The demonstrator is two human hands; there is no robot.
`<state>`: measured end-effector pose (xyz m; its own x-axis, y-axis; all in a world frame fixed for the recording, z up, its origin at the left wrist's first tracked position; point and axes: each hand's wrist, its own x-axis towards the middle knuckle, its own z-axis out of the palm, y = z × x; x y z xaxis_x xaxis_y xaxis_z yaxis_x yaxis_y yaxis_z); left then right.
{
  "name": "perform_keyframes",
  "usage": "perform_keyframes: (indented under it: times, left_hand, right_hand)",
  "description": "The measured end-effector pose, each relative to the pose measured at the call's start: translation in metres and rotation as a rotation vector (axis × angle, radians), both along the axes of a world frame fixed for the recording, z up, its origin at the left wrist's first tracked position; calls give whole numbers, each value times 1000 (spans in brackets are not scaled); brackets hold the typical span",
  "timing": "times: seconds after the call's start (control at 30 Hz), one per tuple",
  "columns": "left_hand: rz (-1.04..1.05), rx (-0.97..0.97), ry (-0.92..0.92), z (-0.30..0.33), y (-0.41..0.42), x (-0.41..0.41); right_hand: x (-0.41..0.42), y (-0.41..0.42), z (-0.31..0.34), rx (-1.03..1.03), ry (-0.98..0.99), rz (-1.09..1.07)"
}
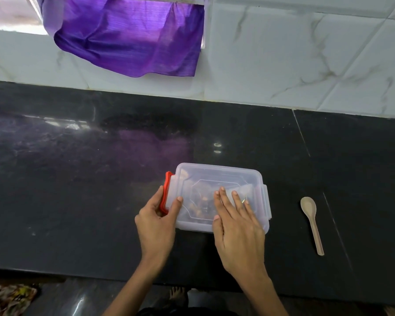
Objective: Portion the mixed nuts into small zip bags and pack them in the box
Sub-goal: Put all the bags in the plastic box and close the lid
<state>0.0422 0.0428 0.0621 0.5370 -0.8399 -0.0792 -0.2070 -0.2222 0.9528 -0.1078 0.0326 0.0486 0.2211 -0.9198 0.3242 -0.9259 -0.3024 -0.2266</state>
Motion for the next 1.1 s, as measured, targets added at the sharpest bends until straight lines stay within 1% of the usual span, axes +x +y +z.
perform_keyframes:
  times: [0.23,0.33,0.37,0.43,0.47,0.57,0.67,0.73,0.83,0.9,0.93,0.97,1.03,1.07,1.1]
  left_hand:
    - [74,-15,-76,-3,0,-10]
    - [52,22,-122,-2,1,-10]
    - [25,43,-178,-1,1,-11]
    - [-50,93,-394,2,-1,-12]
    - [-93,85,-515,3,-2,-13]
    - [-232,-23,-816,3,-13,-16]
    - [-399,-33,-996,-2,-25,-22]
    - [-476,-11,-1084,-7,-27,-25]
    - [-473,23,-1131,-13,-27,-24]
    - [-457,40,-1124,-12,-26,-24]
    - [-451,33,-1123,-10,-25,-24]
    - [-446,22,-1127,-9,-26,-25]
    - [-431,0,-1136,-8,-25,-25]
    - [-426,-10,-1136,-7,-26,-26]
    - [-423,-20,-1135,-7,-25,-26]
  right_hand:
    - [0,0,-7,-55,9,-12]
    - [0,-1,-8,-73,3,-17]
    - [0,-1,-9,-79,2,-16]
    - [0,0,-8,-90,-6,-8]
    - [0,0,-8,-96,-12,-5]
    - [-1,1,-6,-94,-8,-1]
    - [-2,1,-7,-64,-29,8]
    - [-2,0,-8,-43,-47,19]
    - [-2,1,-7,-26,-104,14]
    - [-5,2,-6,-41,-204,-72]
    - [-9,1,-4,-38,-298,-162]
    - [-14,1,0,12,-444,-275]
    - [-27,-2,6,289,-878,-531]
    - [-33,-4,7,428,-1109,-627]
    - [-37,-6,8,546,-1314,-672]
